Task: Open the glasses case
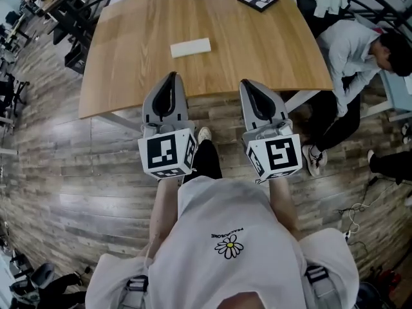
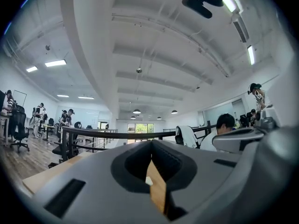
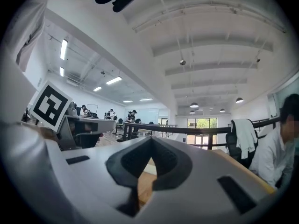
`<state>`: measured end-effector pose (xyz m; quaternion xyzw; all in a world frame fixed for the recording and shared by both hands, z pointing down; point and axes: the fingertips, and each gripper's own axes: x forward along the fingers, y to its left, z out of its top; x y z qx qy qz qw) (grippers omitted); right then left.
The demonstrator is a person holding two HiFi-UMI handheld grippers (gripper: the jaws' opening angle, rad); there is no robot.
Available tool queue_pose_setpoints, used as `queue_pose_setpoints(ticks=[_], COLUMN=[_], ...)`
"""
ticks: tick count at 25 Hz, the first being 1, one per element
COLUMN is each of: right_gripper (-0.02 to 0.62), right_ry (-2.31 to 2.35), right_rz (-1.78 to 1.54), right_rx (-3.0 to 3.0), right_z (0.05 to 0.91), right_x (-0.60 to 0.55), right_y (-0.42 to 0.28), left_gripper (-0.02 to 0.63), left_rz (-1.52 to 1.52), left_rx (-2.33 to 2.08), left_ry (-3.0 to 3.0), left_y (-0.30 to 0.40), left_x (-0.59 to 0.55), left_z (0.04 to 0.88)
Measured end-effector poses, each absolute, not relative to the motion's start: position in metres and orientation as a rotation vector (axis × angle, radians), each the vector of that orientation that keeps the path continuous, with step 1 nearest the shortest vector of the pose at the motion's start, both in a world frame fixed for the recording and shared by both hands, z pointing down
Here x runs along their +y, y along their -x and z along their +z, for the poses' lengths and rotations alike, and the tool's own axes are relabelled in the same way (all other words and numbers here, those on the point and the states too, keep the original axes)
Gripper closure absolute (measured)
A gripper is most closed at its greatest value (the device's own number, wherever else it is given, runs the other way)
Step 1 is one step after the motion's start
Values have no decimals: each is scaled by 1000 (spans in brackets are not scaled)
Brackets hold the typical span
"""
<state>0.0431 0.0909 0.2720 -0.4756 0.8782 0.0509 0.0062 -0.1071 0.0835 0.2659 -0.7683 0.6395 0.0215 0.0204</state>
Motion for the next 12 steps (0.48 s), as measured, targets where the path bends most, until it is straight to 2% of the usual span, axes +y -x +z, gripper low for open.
queue_pose_setpoints(ticks=[12], right_gripper=[591], right_ry=[1588], right_rz=[148], right_rx=[2764], right_z=[259], right_x=[-87], right_y=[24], left_gripper=[589], left_rz=[116], left_rx=[1873], left_ry=[2322], left_y=[178], left_x=[-97], left_z=[228])
